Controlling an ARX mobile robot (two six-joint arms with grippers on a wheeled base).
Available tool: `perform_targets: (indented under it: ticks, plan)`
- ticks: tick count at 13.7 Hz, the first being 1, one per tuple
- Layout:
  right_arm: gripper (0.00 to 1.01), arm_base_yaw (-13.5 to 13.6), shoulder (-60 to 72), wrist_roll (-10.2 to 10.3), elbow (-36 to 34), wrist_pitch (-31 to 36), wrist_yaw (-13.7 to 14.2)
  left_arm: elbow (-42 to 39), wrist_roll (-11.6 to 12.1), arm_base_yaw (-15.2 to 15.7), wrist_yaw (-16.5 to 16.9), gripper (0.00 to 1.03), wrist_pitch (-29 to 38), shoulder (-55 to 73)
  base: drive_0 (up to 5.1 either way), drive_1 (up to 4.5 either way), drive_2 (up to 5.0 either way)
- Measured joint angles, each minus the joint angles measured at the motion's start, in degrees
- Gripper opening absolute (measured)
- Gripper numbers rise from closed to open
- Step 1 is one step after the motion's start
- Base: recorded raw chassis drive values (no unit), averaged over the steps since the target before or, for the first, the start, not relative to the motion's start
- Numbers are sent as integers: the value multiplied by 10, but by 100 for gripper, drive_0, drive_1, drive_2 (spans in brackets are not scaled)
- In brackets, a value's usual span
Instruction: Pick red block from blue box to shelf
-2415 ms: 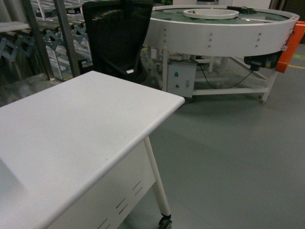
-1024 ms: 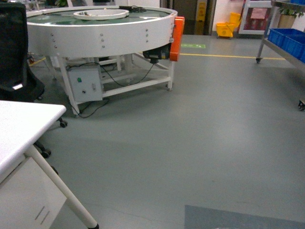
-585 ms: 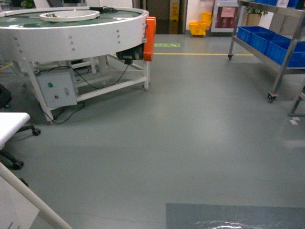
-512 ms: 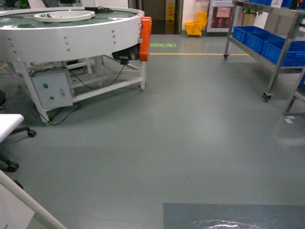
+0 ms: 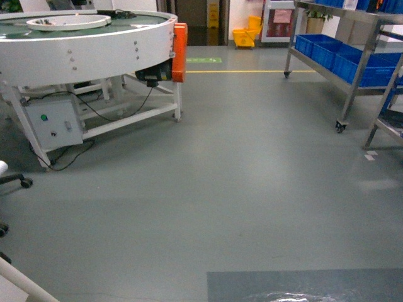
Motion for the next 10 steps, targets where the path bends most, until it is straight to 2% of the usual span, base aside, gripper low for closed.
perform_targets:
  ticks: [4,9,10]
  plan:
    - [28,0,0,0,0,0,0,0,0,0,0,98,0,0,-7,396,-411]
    - [28,0,0,0,0,0,-1,0,0,0,0,98,0,0,259,237,-501]
    - [28,0,0,0,0,-2,-1,0,0,0,0,98,0,0,2,379,-375]
